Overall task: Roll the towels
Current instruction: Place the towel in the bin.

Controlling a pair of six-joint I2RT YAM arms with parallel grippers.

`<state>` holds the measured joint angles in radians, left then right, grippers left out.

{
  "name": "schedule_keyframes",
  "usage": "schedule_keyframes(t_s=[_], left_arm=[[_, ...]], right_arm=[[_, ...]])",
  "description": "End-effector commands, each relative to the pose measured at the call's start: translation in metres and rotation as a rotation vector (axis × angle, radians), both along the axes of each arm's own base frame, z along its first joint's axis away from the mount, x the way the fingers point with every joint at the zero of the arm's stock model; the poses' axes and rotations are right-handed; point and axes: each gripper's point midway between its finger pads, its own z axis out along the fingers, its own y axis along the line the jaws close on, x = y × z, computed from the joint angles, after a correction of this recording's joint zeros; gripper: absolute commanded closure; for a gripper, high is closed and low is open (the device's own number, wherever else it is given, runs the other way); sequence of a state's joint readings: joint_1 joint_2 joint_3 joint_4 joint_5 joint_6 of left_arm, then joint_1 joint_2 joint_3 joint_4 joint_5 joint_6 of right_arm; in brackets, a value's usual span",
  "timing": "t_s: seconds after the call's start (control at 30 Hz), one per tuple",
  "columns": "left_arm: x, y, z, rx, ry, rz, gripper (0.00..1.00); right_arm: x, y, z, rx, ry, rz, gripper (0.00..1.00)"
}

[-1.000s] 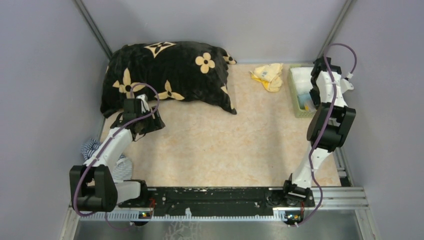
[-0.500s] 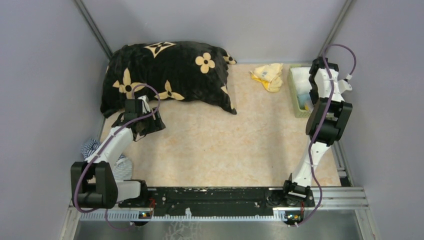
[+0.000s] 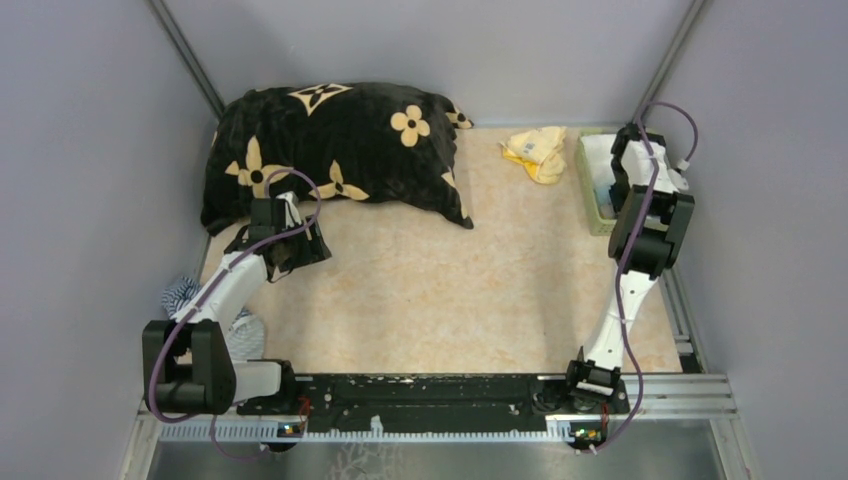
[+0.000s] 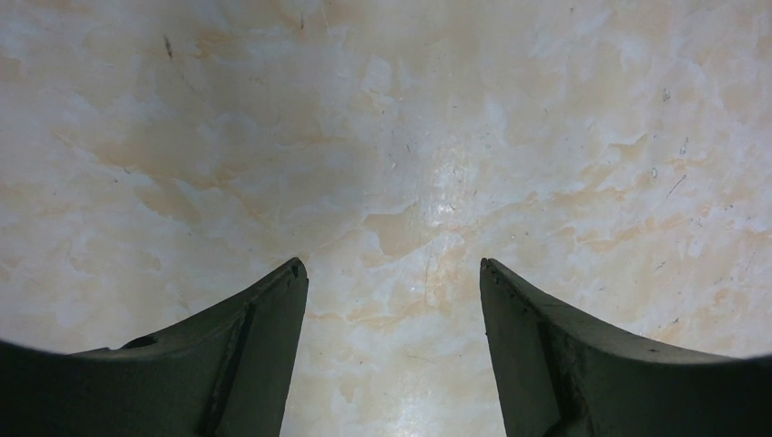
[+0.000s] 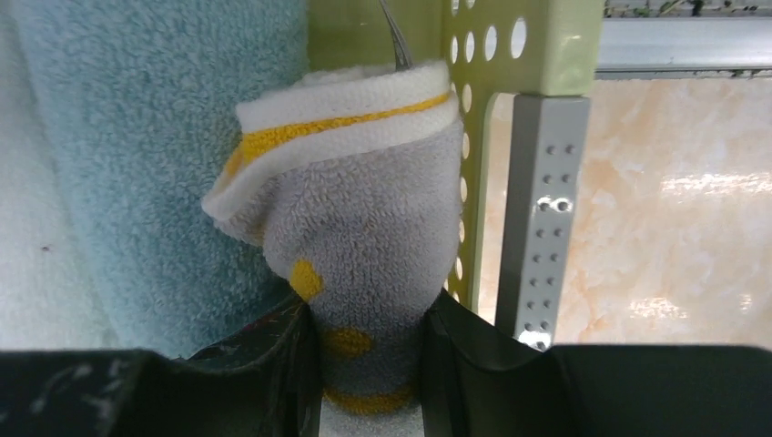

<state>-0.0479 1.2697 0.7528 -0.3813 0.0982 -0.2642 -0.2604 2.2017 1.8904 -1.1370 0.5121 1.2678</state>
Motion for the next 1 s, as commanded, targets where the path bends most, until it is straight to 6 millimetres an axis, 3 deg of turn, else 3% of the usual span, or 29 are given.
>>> schedule_keyframes(t_s=[0.0,0.37,0.73,0.97], left_arm=[[0.001,-0.001,-0.001,-0.009,-0.005,-0.006,0.25],[0.001,-0.001,-0.001,-0.014,-0.003,-0.006,0.24],[0.0,-0.003,0.003,-0.02,-0.012,-0.008,0.25],[0.005,-0.001,0.026,-0.013,-0.092,-0.008,0.25]], right_arm=[[0.014,0.002,-0.01,0.031,-0.054,-0.025,1.0],[0.015,0.01,-0.05,0.145,-0.034,-0.053,1.0],[0.009,-0.001,-0.008,0.067,-0.065,-0.006,1.0],[0.009,0.001,-0.017,0.109,-0.028,0.032,1.0]])
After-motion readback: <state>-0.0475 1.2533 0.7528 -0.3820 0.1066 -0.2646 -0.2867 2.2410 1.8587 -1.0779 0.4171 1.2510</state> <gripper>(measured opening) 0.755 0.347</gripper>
